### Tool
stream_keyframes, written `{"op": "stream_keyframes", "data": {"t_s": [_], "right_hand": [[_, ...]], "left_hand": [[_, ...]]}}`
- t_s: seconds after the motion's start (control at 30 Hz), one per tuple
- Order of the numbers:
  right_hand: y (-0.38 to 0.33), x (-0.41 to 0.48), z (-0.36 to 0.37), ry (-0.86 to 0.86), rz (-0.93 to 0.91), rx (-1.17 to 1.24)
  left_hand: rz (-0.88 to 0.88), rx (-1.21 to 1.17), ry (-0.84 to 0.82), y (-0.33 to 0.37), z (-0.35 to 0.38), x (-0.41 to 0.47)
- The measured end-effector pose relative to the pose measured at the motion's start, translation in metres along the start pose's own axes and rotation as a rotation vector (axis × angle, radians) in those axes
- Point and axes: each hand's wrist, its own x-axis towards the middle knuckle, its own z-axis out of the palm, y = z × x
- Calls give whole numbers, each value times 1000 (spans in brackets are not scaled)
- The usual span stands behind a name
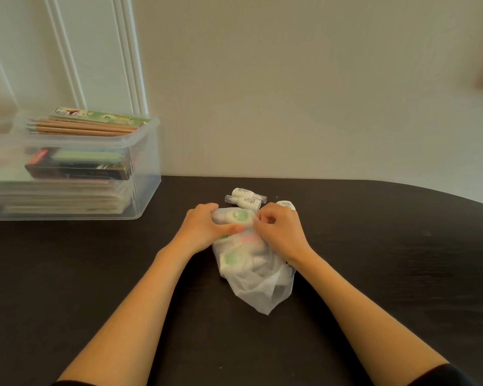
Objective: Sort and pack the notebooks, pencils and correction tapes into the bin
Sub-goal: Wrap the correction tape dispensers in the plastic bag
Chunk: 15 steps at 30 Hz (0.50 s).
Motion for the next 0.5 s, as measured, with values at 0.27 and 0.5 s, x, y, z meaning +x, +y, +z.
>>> {"op": "stream_keyframes", "data": {"t_s": [0.27,0.5], "right_hand": [[2,9,-4,-266,256,-18],[5,13,2,-124,70,-171]], "left_hand": [[81,-29,68,-4,-5,2],[-58,-42,199,-2,3,5]]}}
